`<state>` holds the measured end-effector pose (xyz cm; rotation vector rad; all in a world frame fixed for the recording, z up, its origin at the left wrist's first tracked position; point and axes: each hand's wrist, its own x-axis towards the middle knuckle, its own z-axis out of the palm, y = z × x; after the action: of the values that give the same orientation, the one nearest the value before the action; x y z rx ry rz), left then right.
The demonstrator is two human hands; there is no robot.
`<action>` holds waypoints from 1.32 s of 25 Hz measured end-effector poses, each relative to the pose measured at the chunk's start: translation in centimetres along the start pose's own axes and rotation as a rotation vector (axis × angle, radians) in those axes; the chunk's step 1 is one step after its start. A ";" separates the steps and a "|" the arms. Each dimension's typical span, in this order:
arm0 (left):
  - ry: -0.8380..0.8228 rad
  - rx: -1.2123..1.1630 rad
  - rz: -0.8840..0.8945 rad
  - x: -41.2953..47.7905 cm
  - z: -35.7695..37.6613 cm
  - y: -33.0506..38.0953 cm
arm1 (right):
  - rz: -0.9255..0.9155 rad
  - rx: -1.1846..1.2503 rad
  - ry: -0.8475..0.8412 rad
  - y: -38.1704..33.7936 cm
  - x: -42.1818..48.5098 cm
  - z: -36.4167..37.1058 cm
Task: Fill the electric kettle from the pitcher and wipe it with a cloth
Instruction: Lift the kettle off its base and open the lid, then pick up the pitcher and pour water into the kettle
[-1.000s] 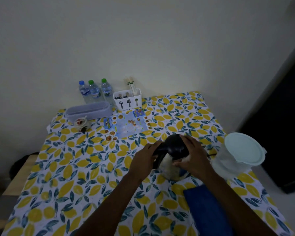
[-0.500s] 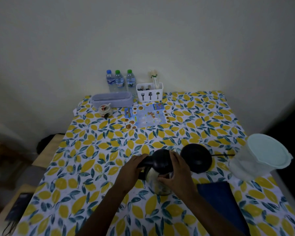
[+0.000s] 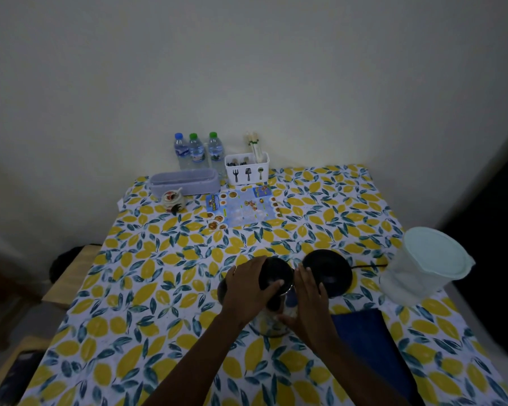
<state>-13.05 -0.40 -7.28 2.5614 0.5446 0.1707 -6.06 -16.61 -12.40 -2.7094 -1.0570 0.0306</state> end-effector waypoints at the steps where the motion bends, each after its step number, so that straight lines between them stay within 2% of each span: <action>1: 0.025 -0.007 0.005 0.0 0.1 0.1 | -0.002 -0.005 0.011 0.2 0.0 0.1; 7: 0.147 0.039 0.041 0.0 -0.2 1.6 | -0.027 0.119 0.034 0.2 0.1 0.6; 11: 0.276 -0.304 0.034 -1.3 -1.3 1.0 | -0.019 0.042 0.036 -0.3 -0.2 -0.2; 14: 0.263 -0.507 0.078 -2.5 -2.2 -0.1 | -0.073 0.005 0.048 -1.1 -0.9 0.0; 16: 0.235 -0.669 0.014 -3.1 -2.5 -0.8 | -0.083 0.077 0.043 -1.1 -1.0 0.5; 19: 0.203 -0.862 -0.257 -4.4 -2.6 -1.5 | -0.059 0.124 0.026 -1.0 -1.1 1.0; 21: 0.219 -0.898 -0.291 -5.3 -2.6 -1.9 | -0.048 0.118 0.023 -1.0 -1.1 1.0; 24: 0.297 -0.849 -0.194 -5.9 -3.1 -2.2 | -0.031 0.105 0.026 -1.3 -1.2 0.8; 29: 0.417 -0.560 -0.250 -6.4 -3.3 -3.6 | -0.025 0.203 0.044 -1.4 -1.8 -0.2; 31: 0.521 -0.307 -0.083 -6.8 -3.3 -3.6 | 0.004 0.300 0.084 -0.9 -2.5 -0.8; 33: 0.516 -0.121 0.109 -6.8 -3.1 -2.5 | 0.018 0.345 0.139 0.3 -3.5 -1.3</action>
<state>-20.80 0.15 -5.99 2.4222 0.5559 0.8908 -8.35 -19.44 -11.41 -2.3734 -0.8946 0.0245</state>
